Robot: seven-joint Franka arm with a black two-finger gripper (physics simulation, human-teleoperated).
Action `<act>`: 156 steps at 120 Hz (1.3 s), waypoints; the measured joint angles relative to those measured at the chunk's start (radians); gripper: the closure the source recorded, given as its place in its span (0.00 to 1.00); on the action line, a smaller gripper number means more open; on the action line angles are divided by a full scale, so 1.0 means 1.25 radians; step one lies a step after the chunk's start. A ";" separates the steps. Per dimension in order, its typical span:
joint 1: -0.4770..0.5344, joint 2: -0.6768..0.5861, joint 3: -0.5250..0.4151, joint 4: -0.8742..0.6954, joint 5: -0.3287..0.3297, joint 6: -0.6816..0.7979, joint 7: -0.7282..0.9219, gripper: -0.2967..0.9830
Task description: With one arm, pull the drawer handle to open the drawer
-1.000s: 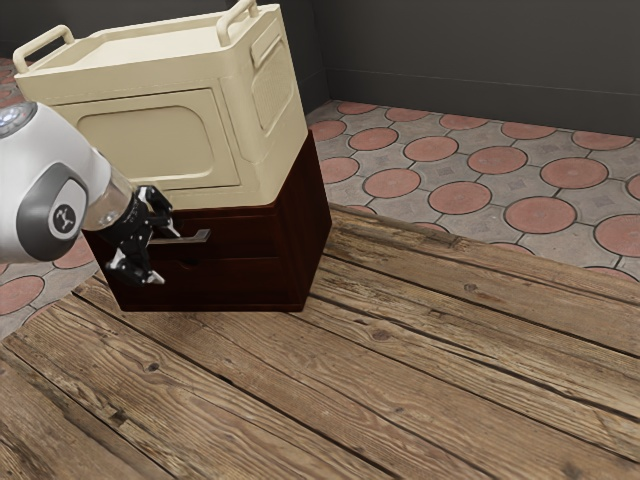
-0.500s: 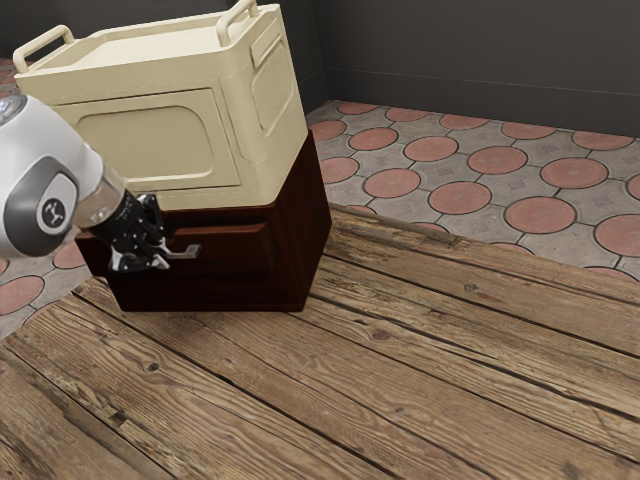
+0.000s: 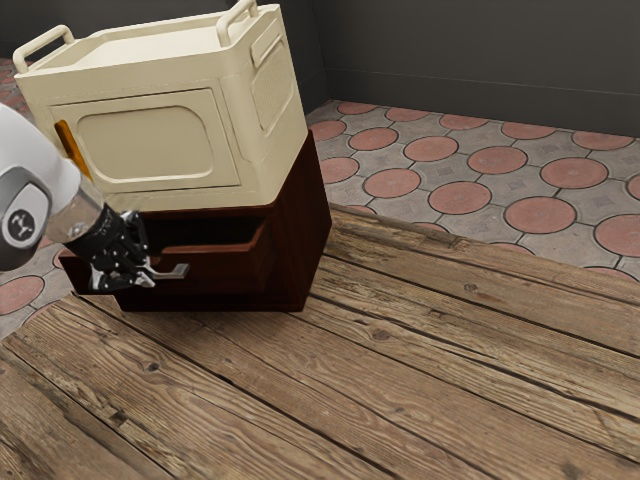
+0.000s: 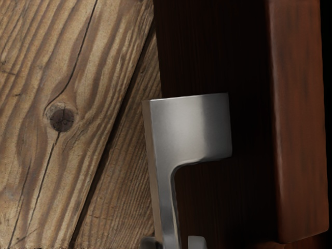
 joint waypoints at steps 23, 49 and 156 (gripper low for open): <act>0.001 -0.045 0.000 -0.036 0.002 -0.016 0.000 0.85; 0.002 -0.102 -0.001 -0.084 0.005 -0.025 -0.001 0.85; 0.022 -0.221 -0.015 -0.174 0.024 -0.072 -0.005 0.85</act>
